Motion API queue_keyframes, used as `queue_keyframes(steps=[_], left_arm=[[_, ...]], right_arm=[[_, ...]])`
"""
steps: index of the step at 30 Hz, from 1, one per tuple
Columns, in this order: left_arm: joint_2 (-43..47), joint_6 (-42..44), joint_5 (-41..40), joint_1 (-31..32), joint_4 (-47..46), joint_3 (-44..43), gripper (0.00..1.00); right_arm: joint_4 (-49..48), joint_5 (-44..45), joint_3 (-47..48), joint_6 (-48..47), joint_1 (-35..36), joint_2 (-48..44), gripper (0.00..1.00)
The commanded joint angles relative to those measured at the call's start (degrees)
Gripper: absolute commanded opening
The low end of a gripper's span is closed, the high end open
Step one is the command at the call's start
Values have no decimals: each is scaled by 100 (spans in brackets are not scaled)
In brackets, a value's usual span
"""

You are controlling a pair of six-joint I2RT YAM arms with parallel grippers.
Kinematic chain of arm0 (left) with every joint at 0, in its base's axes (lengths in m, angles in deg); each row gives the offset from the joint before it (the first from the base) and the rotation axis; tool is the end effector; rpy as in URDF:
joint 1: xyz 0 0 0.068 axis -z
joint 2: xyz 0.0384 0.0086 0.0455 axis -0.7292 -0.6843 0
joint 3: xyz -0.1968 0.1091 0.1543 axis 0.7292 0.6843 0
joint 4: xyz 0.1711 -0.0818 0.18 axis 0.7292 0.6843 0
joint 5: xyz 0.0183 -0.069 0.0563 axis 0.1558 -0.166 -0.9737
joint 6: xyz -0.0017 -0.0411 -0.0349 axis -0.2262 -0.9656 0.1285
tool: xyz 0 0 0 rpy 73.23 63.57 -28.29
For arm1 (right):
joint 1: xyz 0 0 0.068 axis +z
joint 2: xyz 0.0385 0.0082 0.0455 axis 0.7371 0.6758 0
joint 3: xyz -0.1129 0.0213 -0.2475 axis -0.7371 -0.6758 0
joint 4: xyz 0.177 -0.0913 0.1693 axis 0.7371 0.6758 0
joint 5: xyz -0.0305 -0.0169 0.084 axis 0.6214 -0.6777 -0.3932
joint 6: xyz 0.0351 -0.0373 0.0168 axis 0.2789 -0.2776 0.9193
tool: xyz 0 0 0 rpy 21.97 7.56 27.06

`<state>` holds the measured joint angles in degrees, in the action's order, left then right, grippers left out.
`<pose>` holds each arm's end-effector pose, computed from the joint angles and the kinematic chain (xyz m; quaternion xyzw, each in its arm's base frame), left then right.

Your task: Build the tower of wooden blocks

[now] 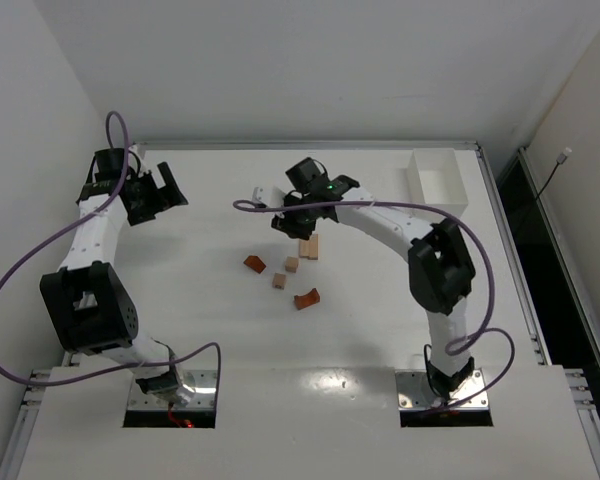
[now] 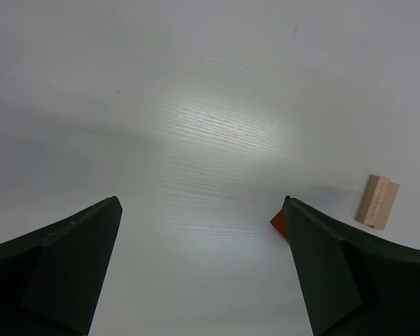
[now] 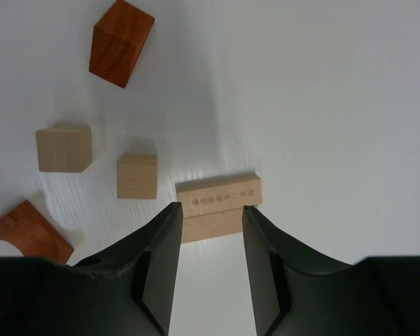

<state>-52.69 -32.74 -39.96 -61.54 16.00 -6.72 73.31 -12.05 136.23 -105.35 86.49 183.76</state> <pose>0.3278 0.0762 0.2940 -0.2168 0.9029 -0.1384 0.3444 0.3392 0.2851 0.2430 -0.5805 0.7463 0.1256 0.3005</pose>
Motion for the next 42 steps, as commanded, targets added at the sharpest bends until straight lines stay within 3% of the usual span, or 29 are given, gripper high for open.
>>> queue_keyframes(steps=[1,6,18,42], left_arm=[[231,64,-208,-40,-5,-152,100],[284,125,-261,-40,48,-152,100],[231,125,-199,-40,48,-47,100],[73,73,-41,-40,-5,-47,100]], right_arm=[[55,174,297,33,63,353,37],[371,174,386,-178,63,757,39],[485,-115,95,-302,116,600,52],[863,-274,95,-302,345,819,50]])
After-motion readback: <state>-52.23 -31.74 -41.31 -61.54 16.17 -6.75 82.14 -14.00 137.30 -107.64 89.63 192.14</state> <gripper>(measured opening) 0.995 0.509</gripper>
